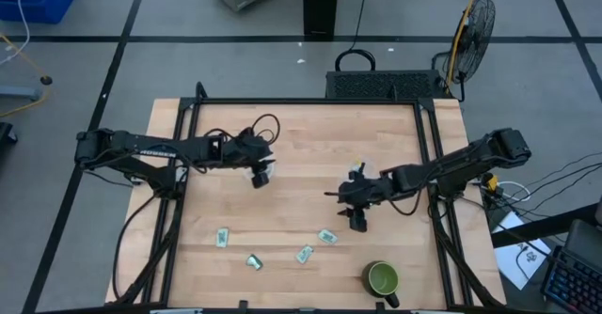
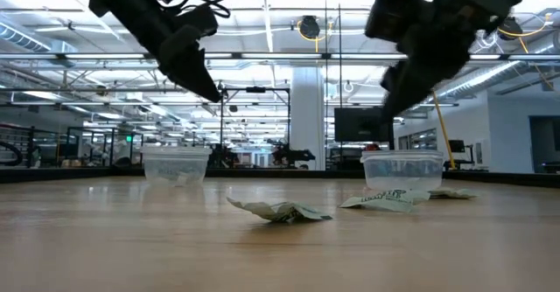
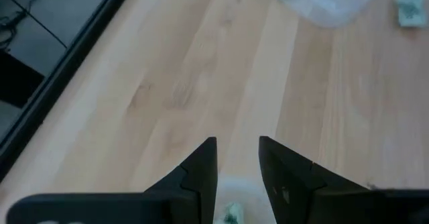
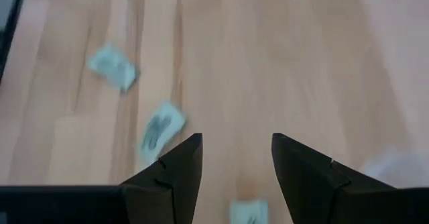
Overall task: Pick and place Stevia / Truvia into bins
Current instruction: Put the white stevia packet into the right transparent container
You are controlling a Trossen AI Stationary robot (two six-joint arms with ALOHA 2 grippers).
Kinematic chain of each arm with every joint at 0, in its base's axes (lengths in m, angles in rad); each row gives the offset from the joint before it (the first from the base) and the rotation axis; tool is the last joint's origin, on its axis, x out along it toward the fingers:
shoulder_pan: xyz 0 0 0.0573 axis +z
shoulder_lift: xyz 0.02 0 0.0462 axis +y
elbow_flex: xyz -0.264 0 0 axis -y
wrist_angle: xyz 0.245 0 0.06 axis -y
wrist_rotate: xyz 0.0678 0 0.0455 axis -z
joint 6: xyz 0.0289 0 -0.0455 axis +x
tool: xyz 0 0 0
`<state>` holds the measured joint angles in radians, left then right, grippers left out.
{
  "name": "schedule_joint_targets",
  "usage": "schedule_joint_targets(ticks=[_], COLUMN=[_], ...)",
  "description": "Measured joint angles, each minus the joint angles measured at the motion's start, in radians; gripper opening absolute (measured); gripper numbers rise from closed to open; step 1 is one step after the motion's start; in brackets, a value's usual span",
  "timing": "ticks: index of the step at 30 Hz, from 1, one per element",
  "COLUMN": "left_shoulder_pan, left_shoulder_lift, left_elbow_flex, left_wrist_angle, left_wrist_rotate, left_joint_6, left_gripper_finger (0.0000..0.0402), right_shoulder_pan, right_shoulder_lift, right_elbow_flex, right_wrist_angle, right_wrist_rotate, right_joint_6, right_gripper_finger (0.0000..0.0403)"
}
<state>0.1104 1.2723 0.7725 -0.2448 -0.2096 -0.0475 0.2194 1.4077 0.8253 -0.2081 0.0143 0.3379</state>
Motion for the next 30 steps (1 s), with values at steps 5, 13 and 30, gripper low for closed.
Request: schedule_joint_targets(ticks=[5, 13, 30], left_shoulder_pan=[0.0, 0.0, 0.0], left_shoulder_lift=[0.0, 0.0, 0.0], left_elbow_flex=[0.001, 0.001, 0.001], left_wrist_angle=[0.014, 0.015, 0.015], left_wrist_rotate=[0.0, -0.001, -0.001], left_joint_6=[0.0, -0.007, -0.009], left_gripper_finger=[0.0118, 0.0118, 0.0118], right_shoulder_pan=[0.018, 0.048, 0.084], right_shoulder_lift=[0.02, 0.079, 0.127], right_elbow_flex=[-0.02, -0.026, -0.027], right_wrist_angle=[-0.095, -0.096, -0.16], right_wrist_rotate=[-0.016, -0.014, 0.114], right_joint_6=[0.106, 0.104, 0.061], right_gripper_finger=[0.0171, 0.0171, 0.0171])
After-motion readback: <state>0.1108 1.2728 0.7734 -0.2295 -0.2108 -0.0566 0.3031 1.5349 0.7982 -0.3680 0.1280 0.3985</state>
